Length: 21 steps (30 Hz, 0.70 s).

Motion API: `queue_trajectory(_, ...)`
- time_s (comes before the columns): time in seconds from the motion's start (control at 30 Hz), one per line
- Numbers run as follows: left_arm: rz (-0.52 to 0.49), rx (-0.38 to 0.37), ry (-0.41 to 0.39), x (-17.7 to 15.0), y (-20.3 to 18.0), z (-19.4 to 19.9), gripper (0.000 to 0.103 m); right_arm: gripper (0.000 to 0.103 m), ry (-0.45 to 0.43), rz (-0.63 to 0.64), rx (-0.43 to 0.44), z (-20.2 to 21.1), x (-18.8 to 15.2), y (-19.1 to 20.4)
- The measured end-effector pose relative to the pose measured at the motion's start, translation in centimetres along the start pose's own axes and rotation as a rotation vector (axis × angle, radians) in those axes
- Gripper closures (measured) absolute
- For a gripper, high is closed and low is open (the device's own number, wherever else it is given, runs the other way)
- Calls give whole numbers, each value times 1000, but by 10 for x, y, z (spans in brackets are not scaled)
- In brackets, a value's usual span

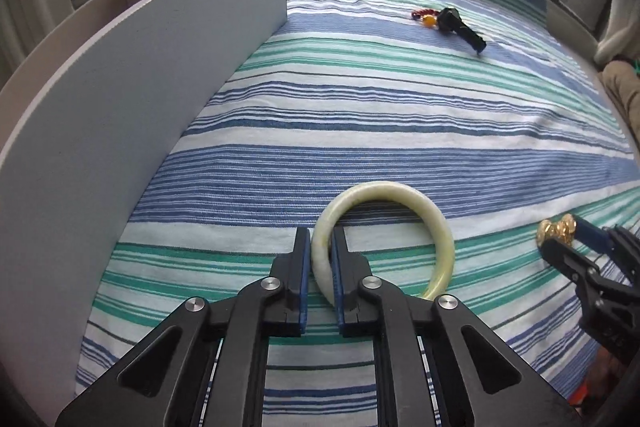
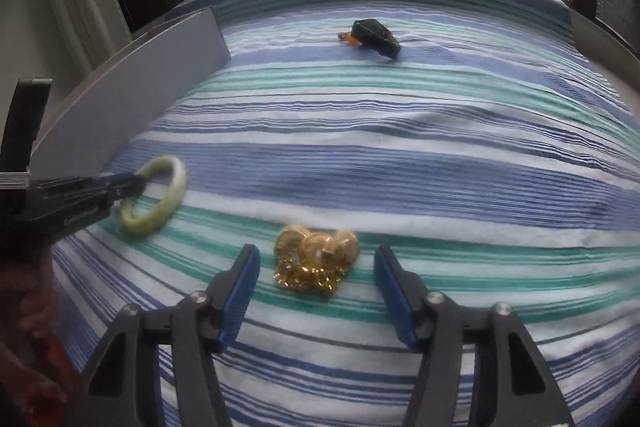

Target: Organize jewelry

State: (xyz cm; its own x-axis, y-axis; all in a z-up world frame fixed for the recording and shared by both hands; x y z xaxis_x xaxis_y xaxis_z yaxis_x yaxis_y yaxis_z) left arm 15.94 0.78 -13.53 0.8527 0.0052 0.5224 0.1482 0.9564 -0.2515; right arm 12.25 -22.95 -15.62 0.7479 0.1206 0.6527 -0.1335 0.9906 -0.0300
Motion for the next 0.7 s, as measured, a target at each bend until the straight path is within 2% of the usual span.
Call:
queue_trajectory(0.03, 20, -16, -5, -1, 3, 4, 95, 75, 9, 7, 2, 1, 1, 2)
queue_trajectory(0.07, 35, -31, -10, -1, 5, 8, 95, 82, 28, 7, 11, 4, 0, 2)
queue_trajectory(0.13, 61, -63, -22, -3, 8, 19, 95, 82, 28, 5, 7, 13, -3, -1)
queue_trajectory(0.27, 97, -125, -51, -2, 12, 45, 95, 82, 4, -46, 52, 38, 4, -16)
queue_trajectory(0.43, 117, -159, -99, 6, 18, 96, 95, 82, -75, -19, 107, 79, 38, -13)
queue_trajectory(0.57, 130, -136, -174, 10, 41, 152, 95, 82, -146, 48, 191, 108, 83, 12)
queue_trajectory(0.7, 188, -61, -237, 6, 88, 200, 95, 82, -205, 112, 302, 132, 131, 50)
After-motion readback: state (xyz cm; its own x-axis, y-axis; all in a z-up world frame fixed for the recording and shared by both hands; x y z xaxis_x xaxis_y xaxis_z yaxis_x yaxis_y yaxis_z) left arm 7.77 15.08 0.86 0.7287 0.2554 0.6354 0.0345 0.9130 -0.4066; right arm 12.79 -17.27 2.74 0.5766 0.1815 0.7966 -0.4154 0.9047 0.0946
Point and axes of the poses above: each gripper's, at about its wrist camera, not at the fingertips, and z roughly against the way its jaws point, y to its left, x to its top, the point moved 1 cm from there along -z, roughly the way its jaws point, and after that the axes turned 12 degrees about -x, right-handed, at the moved point
